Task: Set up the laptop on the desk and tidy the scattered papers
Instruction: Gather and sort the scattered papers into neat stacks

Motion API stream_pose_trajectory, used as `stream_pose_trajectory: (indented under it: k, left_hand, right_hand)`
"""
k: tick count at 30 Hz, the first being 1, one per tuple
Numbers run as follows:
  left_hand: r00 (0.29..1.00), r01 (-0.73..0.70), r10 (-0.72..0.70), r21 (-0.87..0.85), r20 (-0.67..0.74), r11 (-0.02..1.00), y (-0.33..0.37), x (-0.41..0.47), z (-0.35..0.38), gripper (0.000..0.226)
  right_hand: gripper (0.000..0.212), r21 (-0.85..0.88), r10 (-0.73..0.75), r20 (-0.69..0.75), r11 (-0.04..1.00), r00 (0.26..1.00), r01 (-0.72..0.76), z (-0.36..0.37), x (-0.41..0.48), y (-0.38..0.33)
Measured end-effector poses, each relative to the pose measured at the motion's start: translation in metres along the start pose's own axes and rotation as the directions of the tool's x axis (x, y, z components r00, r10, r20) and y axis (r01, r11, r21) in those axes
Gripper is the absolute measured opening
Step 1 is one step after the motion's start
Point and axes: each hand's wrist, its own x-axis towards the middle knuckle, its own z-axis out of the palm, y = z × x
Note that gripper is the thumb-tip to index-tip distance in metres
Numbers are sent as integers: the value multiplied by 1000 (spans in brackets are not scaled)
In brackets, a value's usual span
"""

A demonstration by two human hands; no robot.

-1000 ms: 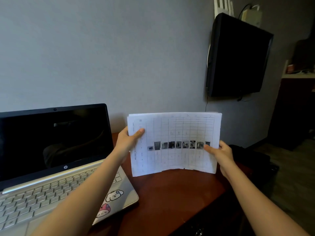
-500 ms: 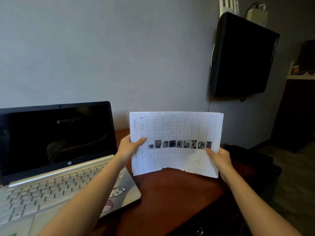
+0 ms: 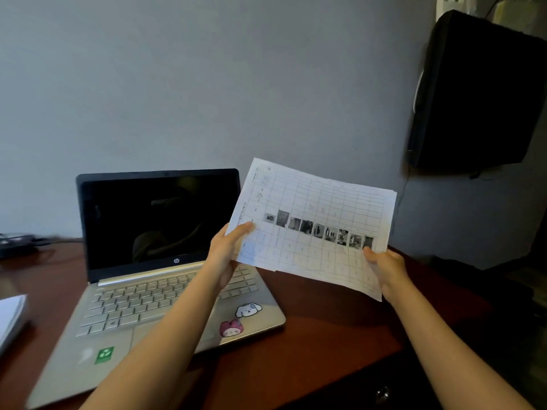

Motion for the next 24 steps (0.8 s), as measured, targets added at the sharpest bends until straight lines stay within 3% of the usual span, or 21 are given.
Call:
stream_pose_trajectory:
  k: [5,7,9,14,17,24]
  left_hand:
    - [998,-67,63,-316,-23,946,23,-16,-30,26]
    - [994,-92,64,-355,-90,930,30,-20,-43,23]
    - [984,-115,69,-282,-166,953,36,-25,-54,19]
    - [954,-145,162,88,-251,986,46,-46,-85,30]
    - [934,-127,166,142,-316,982,57,-60,-107,35]
    - [847,-159,239,203,-475,966,88,-93,-154,19]
  right_hand:
    - [29,40,20,86,999,996,-23,37,-14,3]
    - [28,58,31,134,998,990,-39,55,-22,4]
    - [27,84,41,186,995,982,-58,73,-30,5]
    - [21,131,50,321,987,946,-96,125,-56,13]
    - [19,130,69,389,983,919,-128,154,-76,22]
    - [21,141,76,521,975,850,-173,213,-120,31]
